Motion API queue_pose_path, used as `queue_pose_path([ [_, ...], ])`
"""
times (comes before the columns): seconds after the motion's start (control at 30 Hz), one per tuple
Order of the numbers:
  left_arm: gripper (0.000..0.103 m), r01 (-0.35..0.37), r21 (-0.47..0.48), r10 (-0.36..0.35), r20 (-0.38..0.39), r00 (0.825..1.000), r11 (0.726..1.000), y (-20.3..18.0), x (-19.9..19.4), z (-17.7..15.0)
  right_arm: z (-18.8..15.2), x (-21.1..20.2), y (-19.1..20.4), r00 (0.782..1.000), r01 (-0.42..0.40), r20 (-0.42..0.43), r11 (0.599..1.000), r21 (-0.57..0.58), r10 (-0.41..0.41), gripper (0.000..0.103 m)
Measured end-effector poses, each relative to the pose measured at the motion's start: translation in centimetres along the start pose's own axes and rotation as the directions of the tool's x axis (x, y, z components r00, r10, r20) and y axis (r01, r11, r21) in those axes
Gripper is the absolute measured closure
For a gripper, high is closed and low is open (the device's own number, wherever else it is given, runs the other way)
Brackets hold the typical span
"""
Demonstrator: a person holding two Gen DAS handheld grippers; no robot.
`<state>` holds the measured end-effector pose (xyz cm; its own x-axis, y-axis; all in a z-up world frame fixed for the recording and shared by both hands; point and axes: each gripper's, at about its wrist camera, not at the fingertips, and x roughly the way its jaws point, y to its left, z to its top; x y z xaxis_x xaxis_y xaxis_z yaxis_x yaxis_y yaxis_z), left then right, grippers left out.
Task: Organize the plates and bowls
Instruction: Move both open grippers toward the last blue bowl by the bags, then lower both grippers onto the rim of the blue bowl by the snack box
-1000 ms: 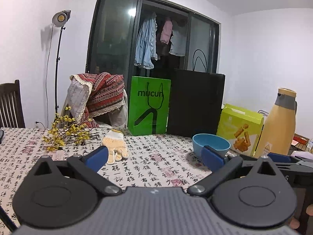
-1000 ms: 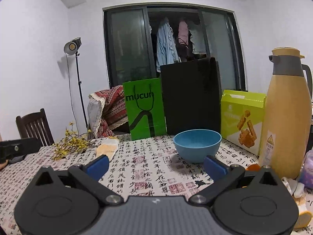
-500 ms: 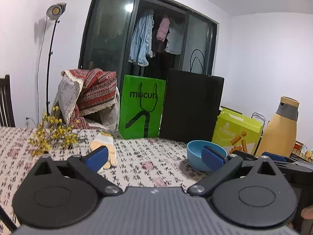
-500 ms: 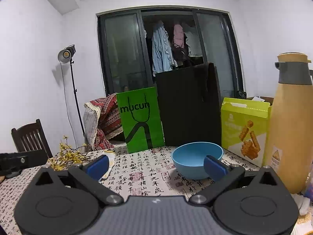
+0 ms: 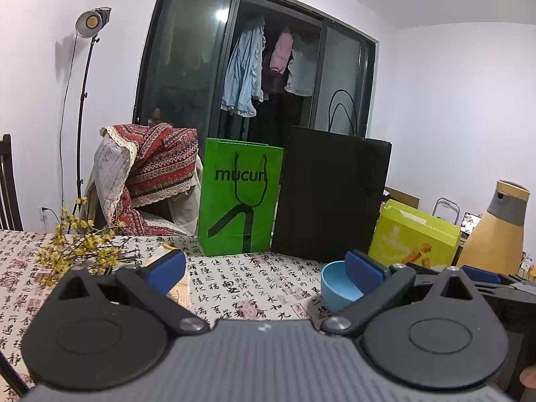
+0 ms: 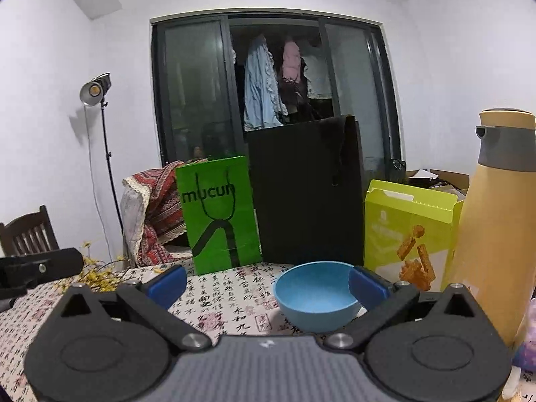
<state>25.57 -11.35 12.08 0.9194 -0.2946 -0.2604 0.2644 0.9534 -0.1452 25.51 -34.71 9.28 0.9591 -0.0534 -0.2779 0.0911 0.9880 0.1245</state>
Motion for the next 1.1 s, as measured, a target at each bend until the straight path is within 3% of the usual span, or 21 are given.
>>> queue_pose_path([
  [0.43,0.0,-0.036,-0.03,0.035,-0.03,0.999,0.999,-1.2,4.6,1.5,2.3,4.4,-1.7,0.998,0.057,-0.024,0.997,0.06,-0.056,0.0],
  [0.73,0.0,-0.064,-0.052,0.059,-0.093,0.994,0.997,-1.8,8.5,2.4,3.1,8.2,-2.6,0.993,0.098,-0.066,0.994,0.057,-0.094,0.0],
  [0.93,0.0,-0.09,-0.027,0.086,-0.136,0.987,0.996,-3.0,11.7,2.2,3.0,11.3,-3.2,0.986,0.136,-0.103,0.99,0.048,-0.131,0.0],
  [1.1,0.0,-0.093,-0.008,0.09,-0.183,0.979,0.996,-3.9,14.2,1.7,1.6,13.3,-5.2,0.979,0.172,-0.131,0.979,0.107,-0.158,0.0],
])
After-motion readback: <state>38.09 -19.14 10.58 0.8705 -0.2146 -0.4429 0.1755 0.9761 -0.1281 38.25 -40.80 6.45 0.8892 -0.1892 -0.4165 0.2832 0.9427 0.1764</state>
